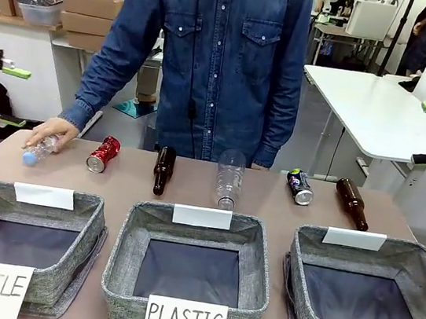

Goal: Sort the can waste into the basket.
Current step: Pick up the can waste from the table and place it in the right Fabric basket.

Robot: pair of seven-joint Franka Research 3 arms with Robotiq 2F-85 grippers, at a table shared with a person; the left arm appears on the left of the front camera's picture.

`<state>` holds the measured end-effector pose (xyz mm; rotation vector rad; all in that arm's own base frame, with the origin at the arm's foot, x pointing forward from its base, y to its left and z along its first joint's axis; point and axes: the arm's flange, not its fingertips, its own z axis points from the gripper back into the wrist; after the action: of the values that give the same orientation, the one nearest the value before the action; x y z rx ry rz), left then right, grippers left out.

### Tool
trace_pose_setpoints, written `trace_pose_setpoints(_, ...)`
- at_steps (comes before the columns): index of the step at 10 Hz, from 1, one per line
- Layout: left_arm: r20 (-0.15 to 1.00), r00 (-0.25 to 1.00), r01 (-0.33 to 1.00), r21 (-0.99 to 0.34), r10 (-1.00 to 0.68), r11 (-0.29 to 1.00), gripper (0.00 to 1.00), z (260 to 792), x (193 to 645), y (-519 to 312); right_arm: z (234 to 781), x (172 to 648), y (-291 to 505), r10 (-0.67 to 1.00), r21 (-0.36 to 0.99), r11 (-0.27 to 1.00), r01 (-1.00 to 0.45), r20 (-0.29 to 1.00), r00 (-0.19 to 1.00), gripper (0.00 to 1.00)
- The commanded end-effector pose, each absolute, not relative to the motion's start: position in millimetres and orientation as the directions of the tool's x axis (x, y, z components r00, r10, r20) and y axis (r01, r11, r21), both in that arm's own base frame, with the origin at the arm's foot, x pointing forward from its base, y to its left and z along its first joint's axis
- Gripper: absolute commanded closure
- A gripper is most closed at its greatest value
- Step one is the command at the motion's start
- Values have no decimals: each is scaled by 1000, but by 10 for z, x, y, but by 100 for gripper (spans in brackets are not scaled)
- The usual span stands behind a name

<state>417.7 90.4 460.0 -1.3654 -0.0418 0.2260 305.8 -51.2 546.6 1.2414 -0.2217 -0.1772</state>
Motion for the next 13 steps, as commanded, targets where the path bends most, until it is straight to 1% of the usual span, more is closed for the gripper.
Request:
trace_pose_setpoints(1, -82, 985, -77, -996, 149, -38, 0, 4841, 3901, 1558, 5492, 3103, -505, -246, 955, 297, -23, 99, 964, 0)
trace_pose_setpoints(2, -51, 976, -25, -992, 211, -125, 0, 4805, 3566, 1902, 5492, 3103, -505, -246, 955, 297, -23, 99, 964, 0)
trace_pose_setpoints(3, -68, 939, -14, -987, 338, -160, 0, 4718, 3321, 2093, 5492, 3103, -505, -246, 955, 297, -23, 99, 964, 0)
trace_pose_setpoints(4, -71, 928, -8, -985, 367, -171, 0, 4641, 3179, 2165, 5492, 3103, -505, -246, 955, 297, -23, 99, 964, 0)
trace_pose_setpoints(5, -80, 931, -20, -985, 355, -169, 0, 4590, 3158, 2165, 5492, 3103, -505, -246, 955, 297, -23, 99, 964, 0)
trace_pose_setpoints(7, -108, 927, -55, -986, 360, -157, 0, 4569, 3280, 2103, 5492, 3103, -505, -246, 955, 297, -23, 99, 964, 0)
trace_pose_setpoints(13, -124, 924, -82, -988, 362, -129, 0, 4559, 3345, 2125, 5492, 3103, -505, -246, 955, 297, -23, 99, 964, 0)
